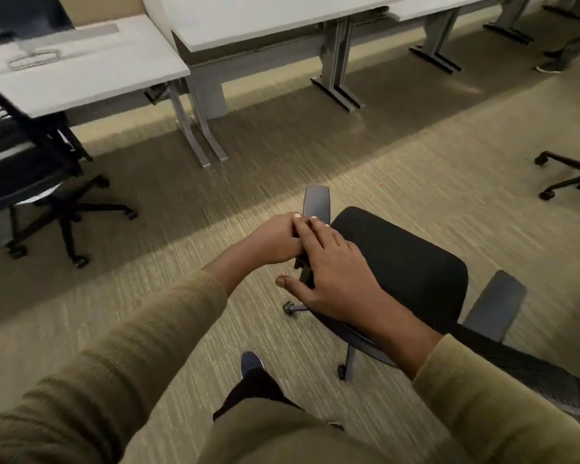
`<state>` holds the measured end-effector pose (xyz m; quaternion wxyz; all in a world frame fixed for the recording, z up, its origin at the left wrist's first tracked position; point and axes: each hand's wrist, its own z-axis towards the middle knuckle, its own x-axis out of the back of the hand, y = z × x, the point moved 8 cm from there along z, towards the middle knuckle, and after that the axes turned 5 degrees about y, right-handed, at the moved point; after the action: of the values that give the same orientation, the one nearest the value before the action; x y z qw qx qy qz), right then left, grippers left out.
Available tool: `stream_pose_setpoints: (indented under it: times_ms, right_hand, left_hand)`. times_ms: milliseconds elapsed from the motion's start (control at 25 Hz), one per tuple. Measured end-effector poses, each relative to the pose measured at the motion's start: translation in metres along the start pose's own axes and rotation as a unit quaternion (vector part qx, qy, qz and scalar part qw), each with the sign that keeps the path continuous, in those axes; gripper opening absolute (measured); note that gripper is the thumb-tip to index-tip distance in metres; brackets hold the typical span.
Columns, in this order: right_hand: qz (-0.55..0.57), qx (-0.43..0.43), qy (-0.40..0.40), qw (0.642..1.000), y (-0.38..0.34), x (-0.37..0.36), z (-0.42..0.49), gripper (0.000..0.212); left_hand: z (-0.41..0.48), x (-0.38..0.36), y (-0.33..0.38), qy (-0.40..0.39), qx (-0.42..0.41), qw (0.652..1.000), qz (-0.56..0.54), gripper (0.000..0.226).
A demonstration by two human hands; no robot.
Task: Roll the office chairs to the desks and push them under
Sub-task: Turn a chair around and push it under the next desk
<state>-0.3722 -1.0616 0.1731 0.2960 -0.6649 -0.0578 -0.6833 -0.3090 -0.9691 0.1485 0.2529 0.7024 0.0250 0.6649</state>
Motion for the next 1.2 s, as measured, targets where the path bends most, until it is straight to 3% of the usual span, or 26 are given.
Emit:
stream_pose_setpoints:
  times_ms: [80, 160, 280, 360, 560, 800, 1200]
  right_hand:
    - [0.004, -0.027, -0.007, 1.0, 0.017, 0.002, -0.021, 0.102]
    - [-0.025, -0.067, -0.009, 0.997, 0.034, 0.003, -0.04, 0.101]
    - [-0.124, -0.119, 0.006, 0.985, 0.053, 0.01, -0.063, 0.078]
    - [-0.145, -0.107, 0.006, 0.984, 0.054, 0.013, -0.067, 0.055]
    - [-0.122, -0.057, -0.001, 0.991, 0.049, 0.017, -0.064, 0.04]
    - [-0.097, -0.045, -0.005, 0.994, 0.051, 0.018, -0.041, 0.044]
    - [-0.081, -0.022, 0.008, 0.996, 0.064, 0.009, 0.042, 0.046]
  left_hand:
    - [-0.003, 0.006, 0.017, -0.018, -0.003, 0.999, -0.027, 0.03]
    - [-0.007, 0.004, 0.039, -0.029, -0.038, 0.999, 0.015, 0.036]
    - [-0.01, -0.003, 0.065, -0.04, -0.085, 0.989, 0.117, 0.058]
    - [-0.013, -0.007, 0.074, -0.008, -0.074, 0.988, 0.135, 0.067]
    - [-0.018, -0.009, 0.069, 0.059, -0.037, 0.992, 0.105, 0.061]
    - [-0.006, 0.002, 0.058, 0.119, -0.026, 0.991, 0.055, 0.048]
    - [0.055, 0.02, 0.004, 0.174, -0.016, 0.983, 0.055, 0.047]
